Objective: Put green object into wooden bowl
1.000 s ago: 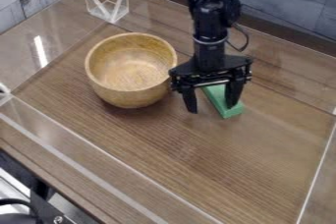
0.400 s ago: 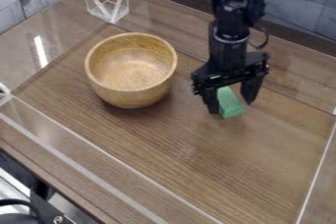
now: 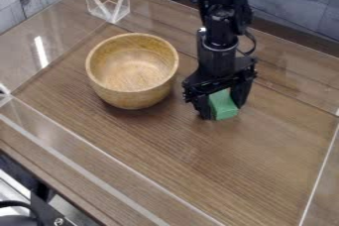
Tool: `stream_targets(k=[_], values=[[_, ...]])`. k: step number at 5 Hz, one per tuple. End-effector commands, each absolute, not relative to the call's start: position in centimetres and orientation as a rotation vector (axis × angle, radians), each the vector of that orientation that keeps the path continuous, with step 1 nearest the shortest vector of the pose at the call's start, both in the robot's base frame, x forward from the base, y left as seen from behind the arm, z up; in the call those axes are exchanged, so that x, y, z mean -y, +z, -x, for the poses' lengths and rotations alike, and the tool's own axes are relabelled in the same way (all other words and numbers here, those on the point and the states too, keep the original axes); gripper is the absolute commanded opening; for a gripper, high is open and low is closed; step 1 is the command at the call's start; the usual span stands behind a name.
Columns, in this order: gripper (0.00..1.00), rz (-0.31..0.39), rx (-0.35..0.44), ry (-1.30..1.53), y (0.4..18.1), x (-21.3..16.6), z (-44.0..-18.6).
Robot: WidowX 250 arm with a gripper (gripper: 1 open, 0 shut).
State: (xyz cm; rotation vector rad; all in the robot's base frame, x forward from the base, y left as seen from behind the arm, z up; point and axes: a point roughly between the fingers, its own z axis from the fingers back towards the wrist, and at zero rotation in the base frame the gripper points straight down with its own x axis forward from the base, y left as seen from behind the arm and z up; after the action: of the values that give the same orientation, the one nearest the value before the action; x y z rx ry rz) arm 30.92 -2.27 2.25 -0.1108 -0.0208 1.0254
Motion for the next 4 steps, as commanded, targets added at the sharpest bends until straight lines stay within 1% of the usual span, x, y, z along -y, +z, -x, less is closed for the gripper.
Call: stream_targets(k=[1, 2, 4], values=[[1.00, 0.130, 0.050, 1.083, 2.9, 1.7, -31.6], [1.00, 0.135, 0.037, 1.134, 2.9, 1.7, -31.7], [1.00, 0.144, 0.014, 1.208, 3.3, 4.3, -32.9]])
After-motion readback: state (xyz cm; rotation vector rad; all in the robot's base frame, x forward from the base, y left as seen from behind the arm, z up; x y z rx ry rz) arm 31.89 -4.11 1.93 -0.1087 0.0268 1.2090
